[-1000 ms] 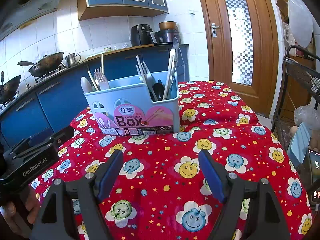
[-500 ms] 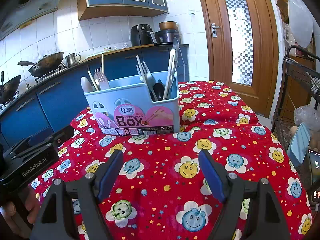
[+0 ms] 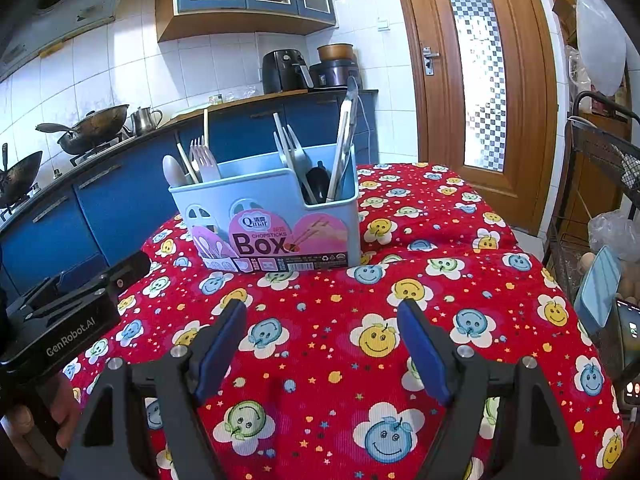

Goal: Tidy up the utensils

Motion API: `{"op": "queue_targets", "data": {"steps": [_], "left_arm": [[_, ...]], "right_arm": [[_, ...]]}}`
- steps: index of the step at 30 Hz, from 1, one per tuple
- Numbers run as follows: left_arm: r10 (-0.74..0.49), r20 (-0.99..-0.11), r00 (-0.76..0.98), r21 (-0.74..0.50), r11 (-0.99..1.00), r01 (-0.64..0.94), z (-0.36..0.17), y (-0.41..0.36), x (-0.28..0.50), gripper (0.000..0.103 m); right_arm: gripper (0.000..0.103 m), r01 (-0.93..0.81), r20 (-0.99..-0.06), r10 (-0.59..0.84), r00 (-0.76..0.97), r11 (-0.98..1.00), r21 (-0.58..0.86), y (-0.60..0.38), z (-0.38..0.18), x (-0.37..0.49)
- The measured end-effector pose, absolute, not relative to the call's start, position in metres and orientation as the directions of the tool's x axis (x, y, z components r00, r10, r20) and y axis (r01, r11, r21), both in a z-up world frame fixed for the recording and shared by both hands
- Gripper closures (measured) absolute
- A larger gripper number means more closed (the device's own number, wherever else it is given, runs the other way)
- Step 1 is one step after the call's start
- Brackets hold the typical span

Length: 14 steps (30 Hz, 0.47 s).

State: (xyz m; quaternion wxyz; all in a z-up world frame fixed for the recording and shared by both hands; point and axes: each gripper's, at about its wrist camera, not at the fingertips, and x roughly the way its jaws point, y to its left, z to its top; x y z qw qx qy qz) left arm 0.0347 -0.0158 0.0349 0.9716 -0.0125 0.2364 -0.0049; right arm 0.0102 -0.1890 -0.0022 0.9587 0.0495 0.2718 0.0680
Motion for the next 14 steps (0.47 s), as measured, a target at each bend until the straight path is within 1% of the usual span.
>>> {"op": "queue_targets", "data": {"steps": [14], "left_arm": [[-0.02,-0.461,0.887,-0.025,1.0,0.01,0.0349,-0.017,0.034,0.033]], "right_arm": [[0.023,-0.103,-0.514,0.157,0.843,0.986,0.131,-0.189,-0.0021,0.0101]]}}
